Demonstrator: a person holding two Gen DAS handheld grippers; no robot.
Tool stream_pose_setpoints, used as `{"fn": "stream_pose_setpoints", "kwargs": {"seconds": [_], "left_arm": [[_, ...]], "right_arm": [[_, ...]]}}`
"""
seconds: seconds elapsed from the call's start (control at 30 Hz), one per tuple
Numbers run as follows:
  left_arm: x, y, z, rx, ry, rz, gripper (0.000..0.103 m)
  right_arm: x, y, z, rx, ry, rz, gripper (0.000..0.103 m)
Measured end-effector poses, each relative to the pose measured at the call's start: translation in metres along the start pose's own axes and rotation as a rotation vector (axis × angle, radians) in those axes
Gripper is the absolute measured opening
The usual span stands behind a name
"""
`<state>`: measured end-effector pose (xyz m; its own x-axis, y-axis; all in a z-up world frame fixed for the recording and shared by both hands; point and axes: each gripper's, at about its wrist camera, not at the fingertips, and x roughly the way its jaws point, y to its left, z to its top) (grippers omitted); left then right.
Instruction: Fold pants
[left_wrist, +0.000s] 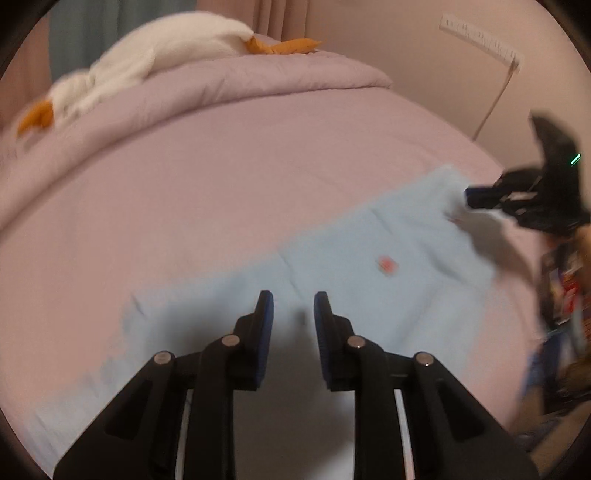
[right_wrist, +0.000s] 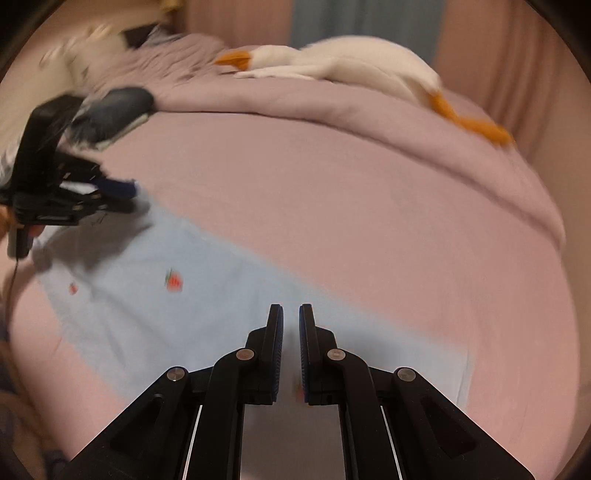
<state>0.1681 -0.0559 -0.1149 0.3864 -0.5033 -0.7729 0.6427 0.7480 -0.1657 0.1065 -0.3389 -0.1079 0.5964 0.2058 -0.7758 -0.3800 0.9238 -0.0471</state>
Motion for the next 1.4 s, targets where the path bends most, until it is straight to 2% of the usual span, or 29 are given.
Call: {"fn": "stream_pose_setpoints", "kwargs": {"seconds": [0.07,0.13,0.2,0.23,0.3,0.37,0.47,0.57,0.6,0.67,0.73,0.77,0.8,0.87,0.9,1.03,1.1,1.17,1.2,1.33,1.4], "left_arm": [[-0.008,-0.006,-0.027,-0.034,0.003,-0.023,0.023],[-0.008,-0.006,-0.053,-0.058,0.019,0.002,0.024],[-0.006,-0.003,-0.077,-0.091,0.055,0.052,0.023],[-0.011,-0.001,-0.086,-0.103,0.031,0.058,0.022],[-0.022,0.006,-0.092,-0.141,0.009,0.079,0.022],[-0.036,0.016,-0.098,-0.192,-0.007,0.118,0.022],[-0.066,0.038,-0.11,-0.276,-0.067,0.156,0.023],[-0.095,0.066,-0.128,-0.395,-0.126,0.23,0.025],[-0.102,0.074,-0.136,-0.426,-0.135,0.265,0.026],[-0.106,0.101,-0.146,-0.497,-0.12,0.34,0.026],[-0.108,0.119,-0.166,-0.559,-0.076,0.381,0.025],[-0.112,0.125,-0.172,-0.566,-0.08,0.375,0.021],[-0.115,0.127,-0.175,-0.576,-0.096,0.365,0.02],[-0.132,0.134,-0.182,-0.642,-0.138,0.331,0.02],[-0.141,0.135,-0.183,-0.667,-0.175,0.321,0.024],[-0.184,0.143,-0.208,-0.747,-0.309,0.35,0.036],[-0.194,0.141,-0.22,-0.779,-0.335,0.373,0.037],[-0.195,0.146,-0.225,-0.833,-0.364,0.326,0.037],[-0.192,0.146,-0.229,-0.871,-0.377,0.278,0.037],[-0.18,0.153,-0.232,-1.009,-0.436,0.083,0.037],[-0.173,0.156,-0.228,-1.051,-0.405,0.077,0.035]], "right_arm": [[-0.009,-0.006,-0.037,0.067,0.015,-0.009,0.005],[-0.009,-0.017,-0.062,0.147,0.043,-0.017,0.005],[-0.003,-0.033,-0.089,0.192,0.093,-0.095,0.005],[0.0,-0.041,-0.094,0.208,0.101,-0.126,0.005],[-0.008,-0.059,-0.105,0.283,0.059,-0.113,0.004],[-0.013,-0.076,-0.108,0.355,0.074,-0.205,0.004],[-0.029,-0.077,-0.097,0.389,0.036,-0.247,0.007],[-0.034,-0.059,-0.078,0.356,-0.047,-0.195,0.009],[-0.027,-0.052,-0.069,0.348,-0.047,-0.18,0.011],[-0.009,-0.044,-0.061,0.343,-0.02,-0.155,0.014],[0.018,-0.045,-0.061,0.359,0.05,-0.141,0.014],[0.032,-0.047,-0.065,0.389,0.086,-0.14,0.014],[0.031,-0.05,-0.061,0.411,0.049,-0.14,0.015],[0.023,-0.051,-0.063,0.467,0.041,-0.128,0.016],[0.018,-0.049,-0.063,0.495,0.045,-0.136,0.016],[-0.01,-0.023,-0.066,0.431,-0.006,-0.135,0.019],[-0.019,-0.004,-0.065,0.398,-0.04,-0.119,0.029],[-0.02,0.012,-0.057,0.369,-0.073,-0.053,0.029],[-0.019,0.033,-0.051,0.34,-0.093,0.015,0.029],[-0.002,0.098,-0.017,0.215,-0.126,0.199,0.029],[0.012,0.129,0.003,0.166,-0.136,0.296,0.029]]}}
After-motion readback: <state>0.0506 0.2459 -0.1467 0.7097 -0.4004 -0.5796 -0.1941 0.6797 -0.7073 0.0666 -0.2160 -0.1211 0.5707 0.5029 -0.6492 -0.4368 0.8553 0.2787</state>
